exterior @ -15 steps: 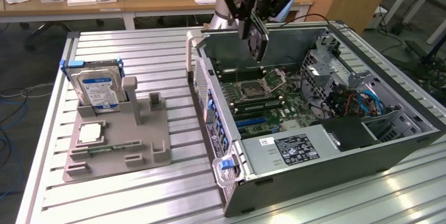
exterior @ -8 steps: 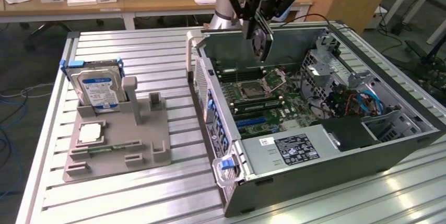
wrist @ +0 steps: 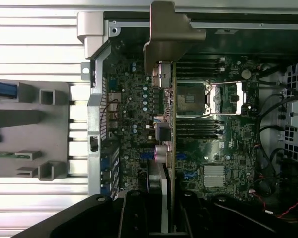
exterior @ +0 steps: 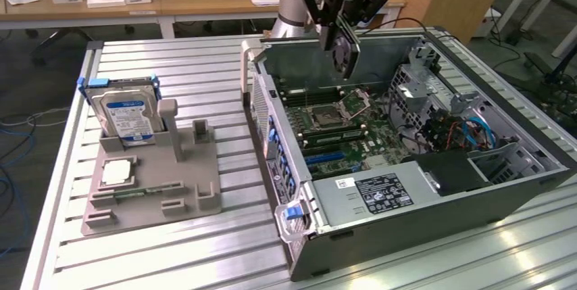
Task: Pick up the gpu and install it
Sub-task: 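Pick up the gpu and move the gpu toward the slot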
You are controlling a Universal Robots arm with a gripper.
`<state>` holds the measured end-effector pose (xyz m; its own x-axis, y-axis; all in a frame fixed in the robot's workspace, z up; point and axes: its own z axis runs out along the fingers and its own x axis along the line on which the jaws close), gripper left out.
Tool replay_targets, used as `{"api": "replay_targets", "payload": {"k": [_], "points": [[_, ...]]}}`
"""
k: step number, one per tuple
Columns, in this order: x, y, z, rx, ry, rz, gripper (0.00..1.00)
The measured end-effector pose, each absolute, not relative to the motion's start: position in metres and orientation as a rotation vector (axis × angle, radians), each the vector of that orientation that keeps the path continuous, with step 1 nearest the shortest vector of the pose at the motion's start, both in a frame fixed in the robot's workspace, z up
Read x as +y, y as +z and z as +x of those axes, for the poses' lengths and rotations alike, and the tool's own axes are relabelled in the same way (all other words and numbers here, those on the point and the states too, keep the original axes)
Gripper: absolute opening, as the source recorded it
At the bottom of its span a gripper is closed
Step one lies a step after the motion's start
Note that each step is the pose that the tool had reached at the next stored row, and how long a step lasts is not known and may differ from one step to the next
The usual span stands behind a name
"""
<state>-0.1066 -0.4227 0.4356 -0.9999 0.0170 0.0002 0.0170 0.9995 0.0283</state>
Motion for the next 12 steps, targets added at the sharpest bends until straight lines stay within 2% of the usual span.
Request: {"api": "replay_targets", "payload": {"k": [12], "points": [[-0.4227,0.4352,-0.0963,3.141,0.044,0.026,0.28]]}}
